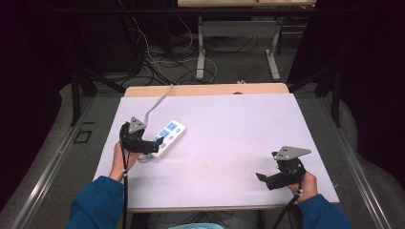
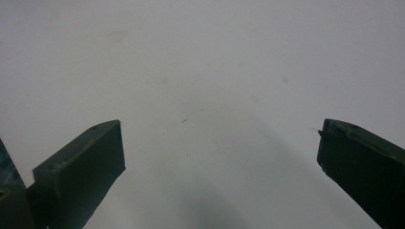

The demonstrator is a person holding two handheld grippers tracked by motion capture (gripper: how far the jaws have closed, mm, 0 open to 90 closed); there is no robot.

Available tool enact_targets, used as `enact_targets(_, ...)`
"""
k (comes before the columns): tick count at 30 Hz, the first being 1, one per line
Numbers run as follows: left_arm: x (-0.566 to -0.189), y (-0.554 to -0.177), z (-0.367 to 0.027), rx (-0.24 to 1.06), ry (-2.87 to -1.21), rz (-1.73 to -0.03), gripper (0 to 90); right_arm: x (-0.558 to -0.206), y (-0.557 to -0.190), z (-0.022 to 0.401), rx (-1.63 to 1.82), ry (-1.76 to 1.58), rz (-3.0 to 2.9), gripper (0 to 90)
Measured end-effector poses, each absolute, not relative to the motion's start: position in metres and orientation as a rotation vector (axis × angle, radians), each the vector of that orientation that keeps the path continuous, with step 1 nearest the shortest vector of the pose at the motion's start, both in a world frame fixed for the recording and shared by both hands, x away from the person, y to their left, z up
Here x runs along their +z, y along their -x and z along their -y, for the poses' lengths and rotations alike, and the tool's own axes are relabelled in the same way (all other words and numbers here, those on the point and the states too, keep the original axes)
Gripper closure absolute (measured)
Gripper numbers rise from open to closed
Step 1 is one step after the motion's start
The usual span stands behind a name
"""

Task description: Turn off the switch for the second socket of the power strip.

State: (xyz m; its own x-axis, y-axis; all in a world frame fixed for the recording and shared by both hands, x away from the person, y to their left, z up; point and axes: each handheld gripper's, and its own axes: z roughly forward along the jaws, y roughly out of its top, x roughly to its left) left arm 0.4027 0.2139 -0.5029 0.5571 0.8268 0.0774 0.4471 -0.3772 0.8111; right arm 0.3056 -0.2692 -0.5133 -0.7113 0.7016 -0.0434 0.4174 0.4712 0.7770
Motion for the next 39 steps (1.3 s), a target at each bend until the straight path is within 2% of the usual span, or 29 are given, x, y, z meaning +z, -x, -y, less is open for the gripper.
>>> enact_targets(30,-0.509,-0.431,-0.19,0.584,-2.12,-1.039,1.5,-0.513,-0.306,0.269,1.096,-0.942,-2.385,1.4)
enact_targets(32,-0.509,-0.431,-0.189,0.583,-2.127,-1.043,8.8,-0.513,-0.306,0.269,1.095,-0.942,-2.387,1.4)
enact_targets(34,-0.51,-0.431,-0.188,0.574,-2.124,-1.044,11.2,-0.513,-0.306,0.269,1.094,-0.943,-2.39,1.4)
enact_targets(37,-0.51,-0.431,-0.186,0.567,-2.12,-1.052,23.6,-0.513,-0.306,0.269,1.099,-0.941,-2.385,1.4)
enact_targets(38,-0.51,-0.431,-0.186,0.562,-2.122,-1.05,23.6,-0.513,-0.306,0.269,1.099,-0.941,-2.385,1.4)
enact_targets(39,-0.51,-0.431,-0.186,0.554,-2.118,-1.05,28.4,-0.513,-0.306,0.269,1.098,-0.941,-2.382,1.4)
